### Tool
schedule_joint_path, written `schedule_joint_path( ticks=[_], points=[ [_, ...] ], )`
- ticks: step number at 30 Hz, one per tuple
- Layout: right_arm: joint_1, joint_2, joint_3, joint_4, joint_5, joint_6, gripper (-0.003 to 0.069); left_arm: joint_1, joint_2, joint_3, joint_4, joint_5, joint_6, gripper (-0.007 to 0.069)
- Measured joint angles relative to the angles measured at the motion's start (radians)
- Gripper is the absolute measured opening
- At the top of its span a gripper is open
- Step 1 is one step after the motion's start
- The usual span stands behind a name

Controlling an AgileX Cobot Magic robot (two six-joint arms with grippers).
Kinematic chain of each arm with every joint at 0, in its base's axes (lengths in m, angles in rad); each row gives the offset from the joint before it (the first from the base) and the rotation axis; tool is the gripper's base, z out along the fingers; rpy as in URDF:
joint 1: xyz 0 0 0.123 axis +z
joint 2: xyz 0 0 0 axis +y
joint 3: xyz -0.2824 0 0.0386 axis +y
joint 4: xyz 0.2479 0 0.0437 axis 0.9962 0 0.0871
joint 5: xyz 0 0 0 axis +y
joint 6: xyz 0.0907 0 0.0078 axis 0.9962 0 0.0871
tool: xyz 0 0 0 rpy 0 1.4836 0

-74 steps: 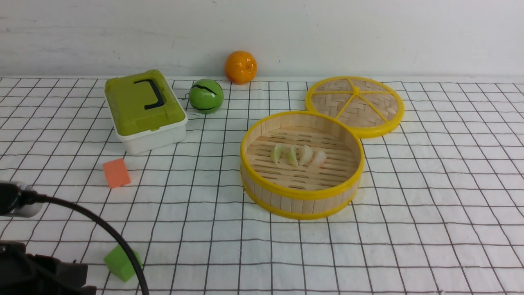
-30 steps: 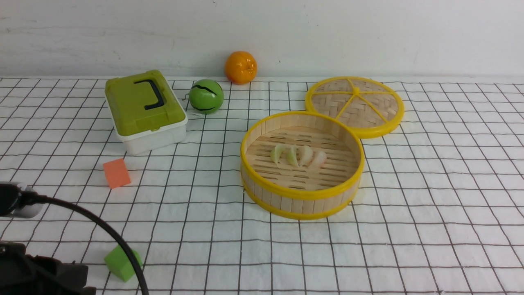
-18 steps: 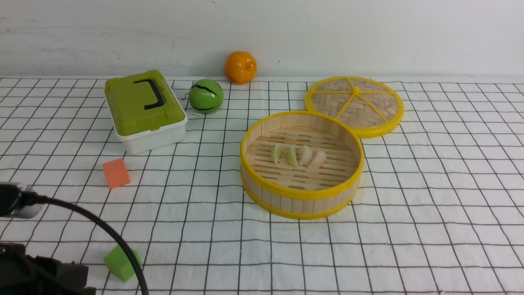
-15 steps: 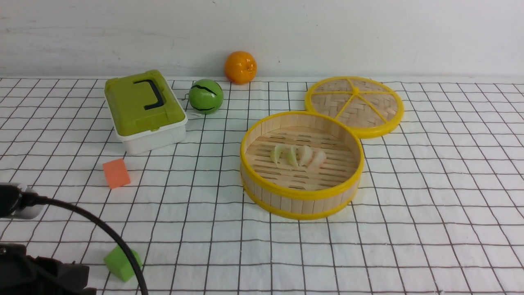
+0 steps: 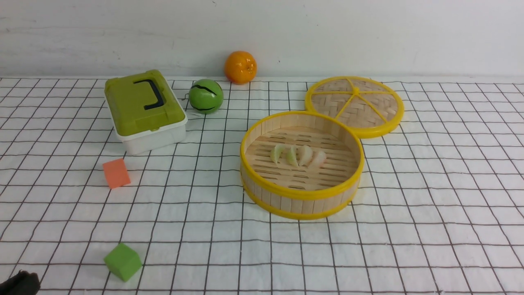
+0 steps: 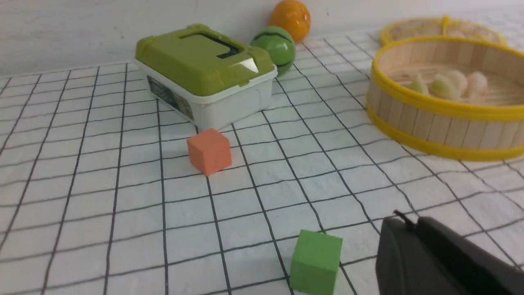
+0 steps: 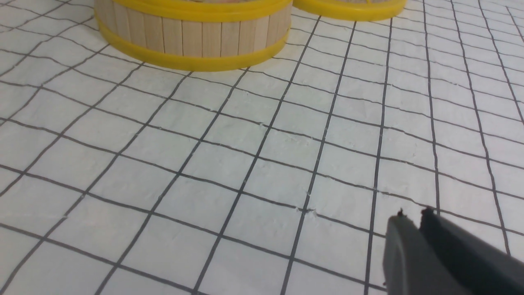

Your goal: Put the dumplings into the steamer on the table with the white tablecloth.

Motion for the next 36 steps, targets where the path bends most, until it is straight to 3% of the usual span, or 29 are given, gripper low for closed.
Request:
schedule_joint_path(
  ticks=[4,9,13,18,36],
  points=[
    [0.000,0.000,0.000,0.000,0.000,0.000,0.0055,0.071,-0.094,0.049,-0.125,0.021,-0.021,-0.0013],
    [0.000,0.000,0.000,0.000,0.000,-0.001,0.0061,0.127,-0.103,0.057,-0.340,0.174,0.156,-0.0013],
    [0.000,0.000,0.000,0.000,0.000,-0.001,0.0063,0.128,-0.103,0.056,-0.420,0.206,0.304,-0.0013],
    [0.000,0.000,0.000,0.000,0.000,-0.001,0.0067,0.128,-0.103,0.056,-0.447,0.207,0.352,-0.0013],
    [0.000,0.000,0.000,0.000,0.000,-0.001,0.0092,0.128,-0.103,0.056,-0.447,0.209,0.355,-0.0013]
  ],
)
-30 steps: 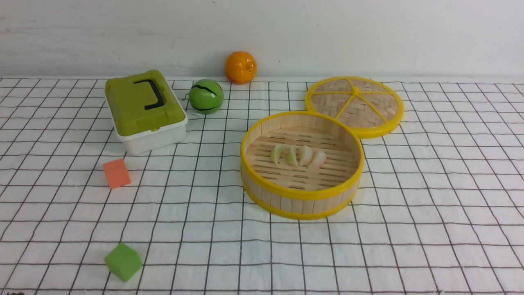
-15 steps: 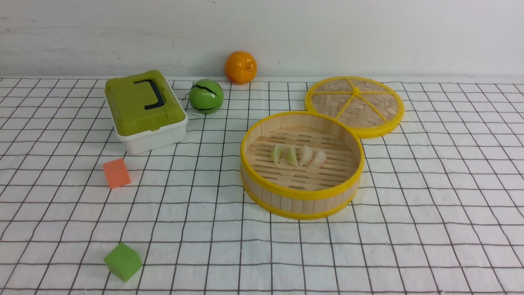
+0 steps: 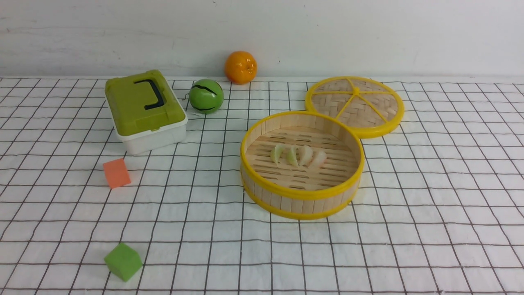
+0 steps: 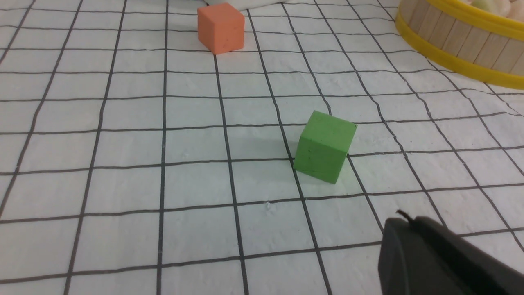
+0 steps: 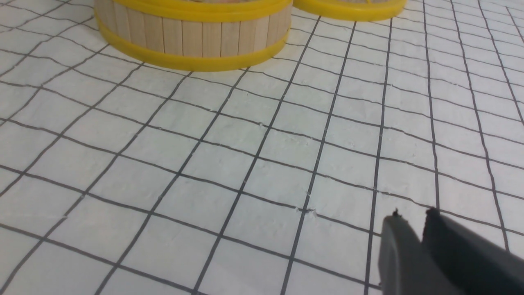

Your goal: Put the dumplings into the steamer on the table with the white tablecloth.

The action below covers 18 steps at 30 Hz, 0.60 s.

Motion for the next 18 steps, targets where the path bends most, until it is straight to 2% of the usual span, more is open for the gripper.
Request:
schedule_joint_path(
  ticks=[18],
  points=[
    [0.000,0.000,0.000,0.000,0.000,0.000,0.0114,0.000,0.000,0.000,0.000,0.000,0.000,-0.0013]
  ],
)
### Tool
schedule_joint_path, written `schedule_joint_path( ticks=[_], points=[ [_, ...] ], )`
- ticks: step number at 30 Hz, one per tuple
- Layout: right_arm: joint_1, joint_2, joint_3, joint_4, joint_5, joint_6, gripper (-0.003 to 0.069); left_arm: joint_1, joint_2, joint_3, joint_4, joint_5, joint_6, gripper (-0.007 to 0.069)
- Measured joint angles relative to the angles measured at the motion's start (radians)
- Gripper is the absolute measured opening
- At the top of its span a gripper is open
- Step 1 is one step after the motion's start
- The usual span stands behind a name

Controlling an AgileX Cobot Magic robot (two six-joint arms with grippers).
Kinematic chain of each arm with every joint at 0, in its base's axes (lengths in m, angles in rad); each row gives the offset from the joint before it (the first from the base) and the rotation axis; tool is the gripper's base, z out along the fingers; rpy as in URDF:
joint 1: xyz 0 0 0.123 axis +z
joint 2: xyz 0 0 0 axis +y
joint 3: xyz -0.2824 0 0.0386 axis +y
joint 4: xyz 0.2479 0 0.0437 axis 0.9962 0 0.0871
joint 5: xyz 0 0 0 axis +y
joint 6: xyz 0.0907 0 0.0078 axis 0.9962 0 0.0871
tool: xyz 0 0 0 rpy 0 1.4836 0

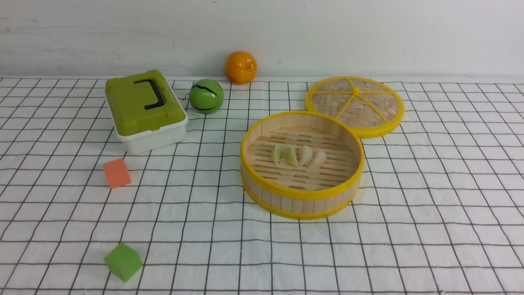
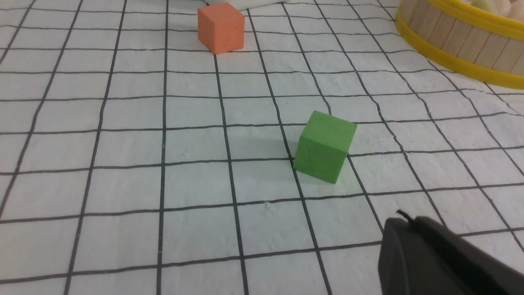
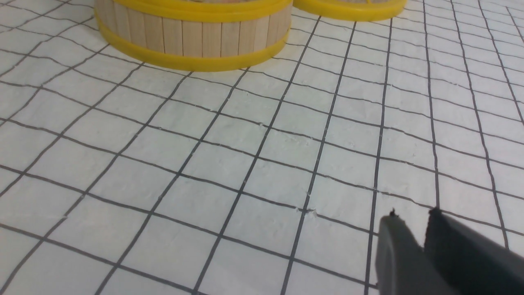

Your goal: Put the dumplings into the steamer on the table with the white tablecloth.

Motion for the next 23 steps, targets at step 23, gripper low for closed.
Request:
schedule_joint_path(
  ticks=[23],
  points=[
    [0.000,0.000,0.000,0.000,0.000,0.000,0.0139,0.000,0.000,0.000,0.000,0.000,0.000,-0.0011]
  ],
)
